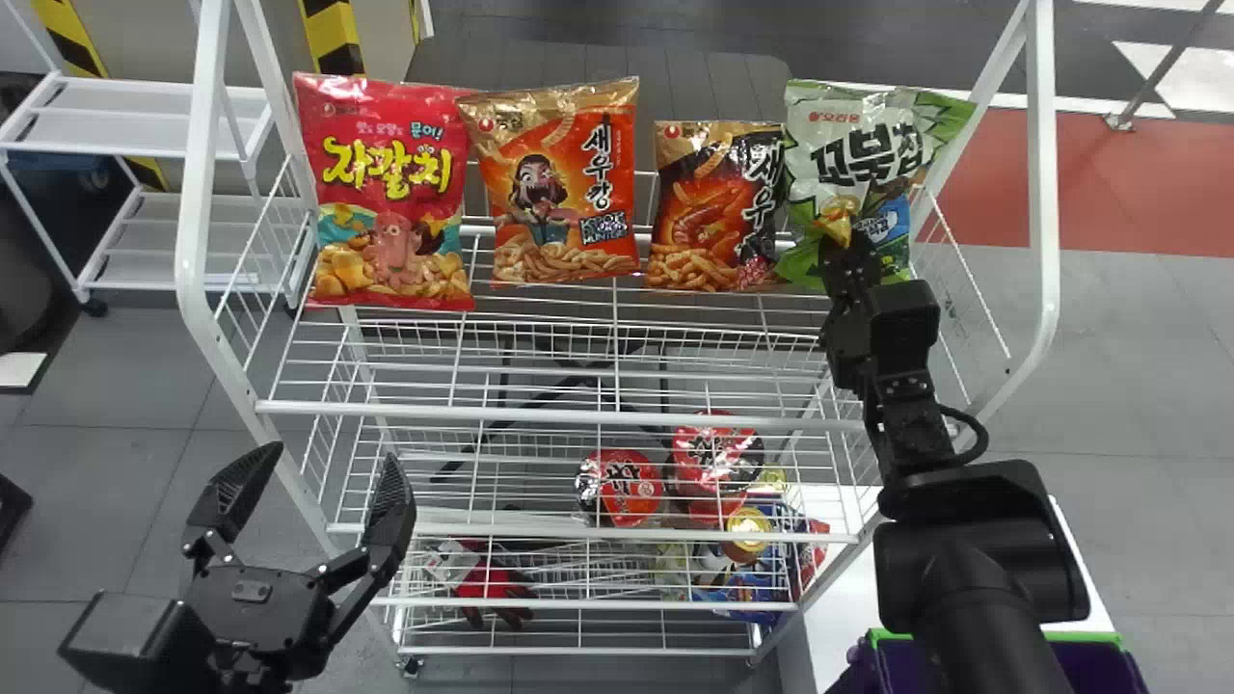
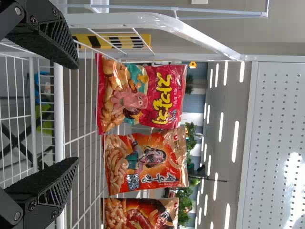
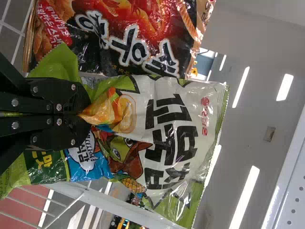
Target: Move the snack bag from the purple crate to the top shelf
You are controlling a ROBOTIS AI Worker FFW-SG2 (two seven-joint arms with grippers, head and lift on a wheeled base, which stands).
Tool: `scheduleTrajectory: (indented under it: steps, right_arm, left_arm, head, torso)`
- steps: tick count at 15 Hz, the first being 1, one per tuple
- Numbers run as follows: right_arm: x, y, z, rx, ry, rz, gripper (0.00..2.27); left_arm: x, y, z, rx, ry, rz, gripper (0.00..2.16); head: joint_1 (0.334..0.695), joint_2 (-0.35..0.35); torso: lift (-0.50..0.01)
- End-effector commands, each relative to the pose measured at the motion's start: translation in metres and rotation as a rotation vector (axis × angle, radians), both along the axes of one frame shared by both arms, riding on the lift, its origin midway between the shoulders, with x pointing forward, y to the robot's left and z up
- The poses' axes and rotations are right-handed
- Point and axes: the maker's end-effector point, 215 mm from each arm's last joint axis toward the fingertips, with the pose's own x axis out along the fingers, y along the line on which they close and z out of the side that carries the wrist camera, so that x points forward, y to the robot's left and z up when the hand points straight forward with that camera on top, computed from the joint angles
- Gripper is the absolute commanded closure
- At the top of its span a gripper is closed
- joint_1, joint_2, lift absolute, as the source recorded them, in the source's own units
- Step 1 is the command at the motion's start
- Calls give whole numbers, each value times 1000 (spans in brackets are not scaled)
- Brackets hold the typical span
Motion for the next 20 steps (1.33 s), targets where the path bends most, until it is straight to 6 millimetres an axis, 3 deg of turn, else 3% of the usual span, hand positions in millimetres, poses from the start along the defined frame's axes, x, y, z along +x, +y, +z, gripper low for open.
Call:
scheduleTrajectory:
  steps: [1,3,4,5,13,18,20]
  right_arm:
    - [-1,0,-3,-9,2,-6,1622]
    - [-2,2,-1,-19,-13,-2,920]
    - [-2,2,-2,-21,-12,-4,434]
    - [-3,1,-6,-21,-4,-6,245]
    - [-8,-5,-18,-23,12,-34,228]
    - [-30,5,-8,-32,-51,-14,157]
    - [-41,8,13,-40,-96,-6,140]
  left_arm:
    - [0,1,0,1,-1,0,144]
    - [1,1,1,2,-3,-1,144]
    - [0,1,0,2,-1,-1,144]
    - [0,1,0,2,-1,-1,144]
    - [-1,1,-1,7,1,-3,144]
    - [-1,1,3,1,-18,0,144]
    - [-1,2,8,-3,-30,2,144]
  head:
    - [695,-89]
    - [695,-89]
    - [695,-89]
    - [695,-88]
    - [695,-93]
    - [695,-92]
    - [695,-86]
  torso:
    - [0]
    - [0]
    - [0]
    - [0]
    - [0]
    - [0]
    - [0]
